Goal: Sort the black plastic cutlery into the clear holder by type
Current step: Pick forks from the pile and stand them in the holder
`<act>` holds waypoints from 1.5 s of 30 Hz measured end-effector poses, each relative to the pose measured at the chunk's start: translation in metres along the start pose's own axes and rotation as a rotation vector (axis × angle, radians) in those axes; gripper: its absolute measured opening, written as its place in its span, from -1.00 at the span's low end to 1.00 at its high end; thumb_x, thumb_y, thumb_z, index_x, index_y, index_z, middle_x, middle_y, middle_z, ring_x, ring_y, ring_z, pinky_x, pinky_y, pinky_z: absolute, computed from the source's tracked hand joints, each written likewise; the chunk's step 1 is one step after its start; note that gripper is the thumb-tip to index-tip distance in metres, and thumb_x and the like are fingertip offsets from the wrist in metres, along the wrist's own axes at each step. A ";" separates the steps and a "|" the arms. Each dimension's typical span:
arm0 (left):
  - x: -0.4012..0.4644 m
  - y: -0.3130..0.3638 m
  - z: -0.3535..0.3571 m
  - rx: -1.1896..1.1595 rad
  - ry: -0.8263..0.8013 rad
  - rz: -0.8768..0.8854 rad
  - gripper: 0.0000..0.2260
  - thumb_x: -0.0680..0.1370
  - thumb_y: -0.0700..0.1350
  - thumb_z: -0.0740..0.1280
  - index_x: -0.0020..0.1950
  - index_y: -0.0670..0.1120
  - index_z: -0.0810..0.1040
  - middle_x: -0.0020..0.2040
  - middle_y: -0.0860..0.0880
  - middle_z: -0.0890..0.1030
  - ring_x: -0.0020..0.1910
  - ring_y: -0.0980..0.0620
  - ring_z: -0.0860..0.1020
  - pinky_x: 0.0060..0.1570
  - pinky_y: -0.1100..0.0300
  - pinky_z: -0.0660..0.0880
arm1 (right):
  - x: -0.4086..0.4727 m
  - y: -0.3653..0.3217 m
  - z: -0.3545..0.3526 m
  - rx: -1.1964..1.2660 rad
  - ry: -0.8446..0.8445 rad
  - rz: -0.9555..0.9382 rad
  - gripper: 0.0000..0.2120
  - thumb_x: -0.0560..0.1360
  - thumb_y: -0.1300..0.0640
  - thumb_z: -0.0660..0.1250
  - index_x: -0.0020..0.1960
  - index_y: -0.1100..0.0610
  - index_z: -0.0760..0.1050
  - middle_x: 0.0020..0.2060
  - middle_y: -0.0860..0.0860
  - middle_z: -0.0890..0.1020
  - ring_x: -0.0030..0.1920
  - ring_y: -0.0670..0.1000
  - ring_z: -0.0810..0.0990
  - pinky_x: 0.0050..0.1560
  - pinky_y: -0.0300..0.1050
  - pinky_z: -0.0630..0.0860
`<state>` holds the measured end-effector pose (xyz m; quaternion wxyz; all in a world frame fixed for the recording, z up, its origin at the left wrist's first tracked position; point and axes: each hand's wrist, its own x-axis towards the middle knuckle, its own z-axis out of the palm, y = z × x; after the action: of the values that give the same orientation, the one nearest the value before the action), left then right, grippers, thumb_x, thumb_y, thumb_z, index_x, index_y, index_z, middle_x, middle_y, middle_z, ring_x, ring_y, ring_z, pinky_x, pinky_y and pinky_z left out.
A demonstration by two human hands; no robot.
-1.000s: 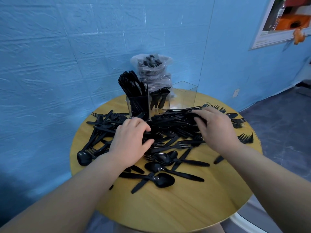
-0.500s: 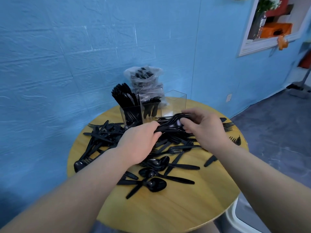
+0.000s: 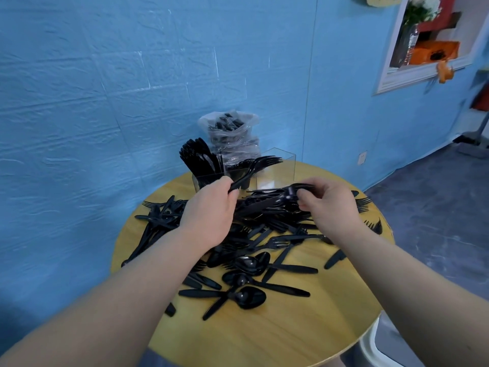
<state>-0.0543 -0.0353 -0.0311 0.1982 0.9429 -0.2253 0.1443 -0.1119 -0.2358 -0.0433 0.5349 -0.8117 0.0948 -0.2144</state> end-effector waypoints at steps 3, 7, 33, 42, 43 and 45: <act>0.004 -0.002 -0.001 0.054 -0.035 -0.015 -0.83 0.67 -0.02 0.05 0.02 -0.06 0.37 -0.32 0.01 0.50 -0.38 0.00 0.48 -0.39 0.08 0.41 | 0.001 -0.002 -0.007 -0.010 -0.015 -0.007 -0.80 0.50 0.24 0.32 -0.14 -0.04 0.59 -0.26 0.03 0.67 -0.16 0.07 0.65 0.00 0.11 0.60; 0.005 0.004 0.001 0.048 -0.121 0.007 -0.83 0.66 -0.04 0.02 0.00 -0.05 0.37 -0.32 -0.01 0.51 -0.35 -0.03 0.49 -0.34 0.06 0.40 | 0.000 -0.014 -0.004 0.051 -0.037 -0.014 -0.79 0.48 0.25 0.35 -0.20 -0.04 0.59 -0.25 0.08 0.67 -0.18 0.07 0.64 0.00 0.15 0.60; -0.002 0.006 -0.011 -0.008 -0.182 0.118 -0.75 0.66 0.02 0.02 -0.07 -0.06 0.38 -0.28 0.01 0.50 -0.28 0.02 0.49 -0.28 0.07 0.37 | -0.004 -0.031 0.023 -0.164 -0.089 -0.205 -0.63 0.62 0.18 0.14 0.42 0.02 0.34 -0.05 -0.04 0.64 -0.08 -0.11 0.62 0.07 -0.24 0.51; 0.025 -0.019 -0.011 0.071 0.026 0.122 -0.56 0.65 -0.04 0.10 0.52 -0.04 0.16 0.41 0.00 0.32 0.36 -0.02 0.27 0.33 0.08 0.27 | 0.036 -0.055 0.021 0.083 0.118 -0.308 -0.75 0.55 0.25 0.26 -0.05 -0.07 0.60 -0.26 -0.14 0.65 -0.17 -0.07 0.63 -0.02 -0.23 0.54; 0.027 -0.026 -0.009 0.100 0.019 0.110 -0.54 0.65 -0.05 0.10 0.54 -0.04 0.11 0.46 0.00 0.27 0.40 -0.01 0.22 0.37 0.08 0.23 | 0.045 -0.059 0.020 -0.022 0.168 -0.367 -0.78 0.56 0.24 0.26 0.03 -0.02 0.61 -0.24 -0.13 0.63 -0.23 -0.14 0.59 -0.09 -0.33 0.49; 0.028 -0.039 -0.004 0.145 -0.024 0.093 -0.53 0.65 -0.07 0.09 0.55 -0.05 0.08 0.49 -0.01 0.23 0.44 -0.01 0.17 0.42 0.07 0.20 | 0.061 -0.064 0.023 -0.210 0.213 -0.505 -0.78 0.57 0.24 0.25 0.15 0.11 0.59 -0.19 -0.11 0.60 -0.29 -0.17 0.50 -0.16 -0.48 0.35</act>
<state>-0.0122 -0.0122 -0.0289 0.1198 0.9450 -0.2601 0.1582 -0.0516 -0.2139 0.0219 0.3648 -0.8333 -0.0328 -0.4140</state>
